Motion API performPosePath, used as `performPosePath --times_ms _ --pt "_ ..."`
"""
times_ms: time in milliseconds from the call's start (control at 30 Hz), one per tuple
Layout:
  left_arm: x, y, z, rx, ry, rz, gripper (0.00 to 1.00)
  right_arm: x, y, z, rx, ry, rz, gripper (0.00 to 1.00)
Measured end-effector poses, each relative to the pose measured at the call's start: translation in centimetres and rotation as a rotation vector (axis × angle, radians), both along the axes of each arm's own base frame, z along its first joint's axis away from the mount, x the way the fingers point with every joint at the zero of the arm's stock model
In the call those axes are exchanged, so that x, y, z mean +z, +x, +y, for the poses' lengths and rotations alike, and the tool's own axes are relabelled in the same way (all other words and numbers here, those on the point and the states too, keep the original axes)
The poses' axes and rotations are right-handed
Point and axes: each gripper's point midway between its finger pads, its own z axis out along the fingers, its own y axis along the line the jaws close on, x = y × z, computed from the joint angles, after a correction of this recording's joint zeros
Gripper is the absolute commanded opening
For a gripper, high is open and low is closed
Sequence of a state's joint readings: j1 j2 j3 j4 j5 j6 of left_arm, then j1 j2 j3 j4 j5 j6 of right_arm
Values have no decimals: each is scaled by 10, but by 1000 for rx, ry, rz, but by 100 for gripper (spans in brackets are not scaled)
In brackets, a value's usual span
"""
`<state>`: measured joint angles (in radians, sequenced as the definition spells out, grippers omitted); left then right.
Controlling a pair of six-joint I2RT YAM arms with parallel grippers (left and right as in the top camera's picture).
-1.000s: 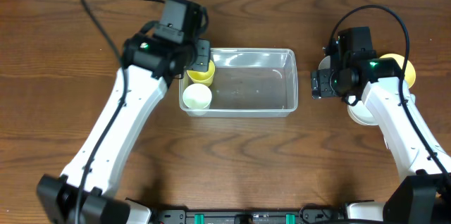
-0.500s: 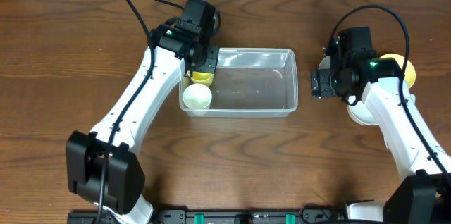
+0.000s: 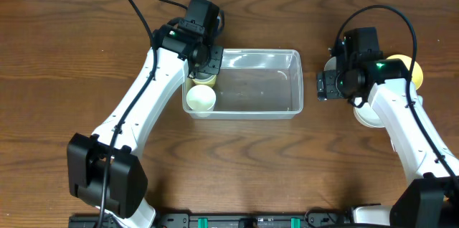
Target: Pack container
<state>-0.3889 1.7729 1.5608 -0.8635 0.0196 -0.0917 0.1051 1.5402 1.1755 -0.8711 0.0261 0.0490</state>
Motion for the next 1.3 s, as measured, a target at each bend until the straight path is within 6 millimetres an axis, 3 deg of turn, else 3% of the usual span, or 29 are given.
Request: performPosePath --times_ms 133,333,433,567,667,767,867,933,1000,1200,1300 --pt "0 0 0 0 0 0 33 0 0 0 0 0 0 83" --pt "2 2 6 15 11 -8 37 0 1 0 -1 1 -3 97" --pt "12 4 26 58 27 -31 42 2 5 1 1 2 -21 95" --pt "40 3 72 179 25 -75 63 9 12 -1 -21 0 -49 95" --pt "53 -1 114 306 16 -87 67 36 27 -9 -78 -11 -105 95" --pt "54 -4 151 432 -2 -71 68 84 50 -20 -133 -5 -219 93" --pt "49 -5 171 515 -32 -57 68 126 67 -39 -190 -7 -320 93" --pt "45 -7 177 543 -45 -46 68 132 71 -49 -221 -15 -331 92" --pt "43 -8 179 557 -50 -38 68 120 74 -53 -229 -24 -295 92" --pt "42 -7 176 559 -69 -36 68 25 85 -50 -216 -52 -43 92" --pt "42 -7 175 559 -72 -35 68 -11 84 -42 -194 -63 43 94"
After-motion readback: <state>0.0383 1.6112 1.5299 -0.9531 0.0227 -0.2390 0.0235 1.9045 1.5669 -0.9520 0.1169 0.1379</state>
